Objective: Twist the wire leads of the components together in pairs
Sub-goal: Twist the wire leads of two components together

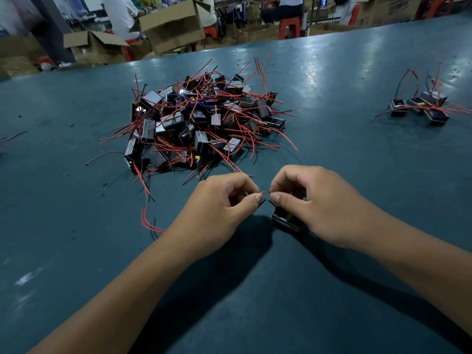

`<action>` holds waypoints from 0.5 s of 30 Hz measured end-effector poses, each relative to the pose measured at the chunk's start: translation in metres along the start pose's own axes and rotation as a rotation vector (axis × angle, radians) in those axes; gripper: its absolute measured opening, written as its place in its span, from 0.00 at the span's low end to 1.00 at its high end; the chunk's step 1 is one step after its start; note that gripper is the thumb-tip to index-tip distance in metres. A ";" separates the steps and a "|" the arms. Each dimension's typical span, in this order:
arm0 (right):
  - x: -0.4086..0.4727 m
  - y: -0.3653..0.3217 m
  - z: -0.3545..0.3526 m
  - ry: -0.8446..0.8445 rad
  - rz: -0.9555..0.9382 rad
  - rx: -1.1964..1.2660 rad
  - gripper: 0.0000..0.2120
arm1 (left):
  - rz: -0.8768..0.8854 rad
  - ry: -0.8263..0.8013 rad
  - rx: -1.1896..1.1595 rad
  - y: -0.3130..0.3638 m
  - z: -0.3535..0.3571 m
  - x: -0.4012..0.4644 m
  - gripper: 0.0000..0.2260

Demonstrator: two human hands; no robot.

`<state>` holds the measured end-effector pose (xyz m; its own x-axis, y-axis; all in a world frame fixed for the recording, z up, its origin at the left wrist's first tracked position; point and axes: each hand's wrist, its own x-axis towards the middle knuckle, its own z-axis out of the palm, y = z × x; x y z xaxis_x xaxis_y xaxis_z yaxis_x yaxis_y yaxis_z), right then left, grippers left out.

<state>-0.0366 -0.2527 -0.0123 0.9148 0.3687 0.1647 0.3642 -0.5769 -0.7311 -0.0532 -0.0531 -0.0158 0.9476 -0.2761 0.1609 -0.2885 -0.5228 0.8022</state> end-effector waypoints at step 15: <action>-0.001 -0.005 0.003 -0.029 0.089 0.333 0.05 | -0.067 0.000 -0.072 0.001 0.001 0.000 0.08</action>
<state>-0.0397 -0.2479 -0.0106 0.9333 0.3512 0.0751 0.2018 -0.3398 -0.9186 -0.0537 -0.0543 -0.0162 0.9644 -0.2426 0.1051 -0.2137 -0.4808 0.8504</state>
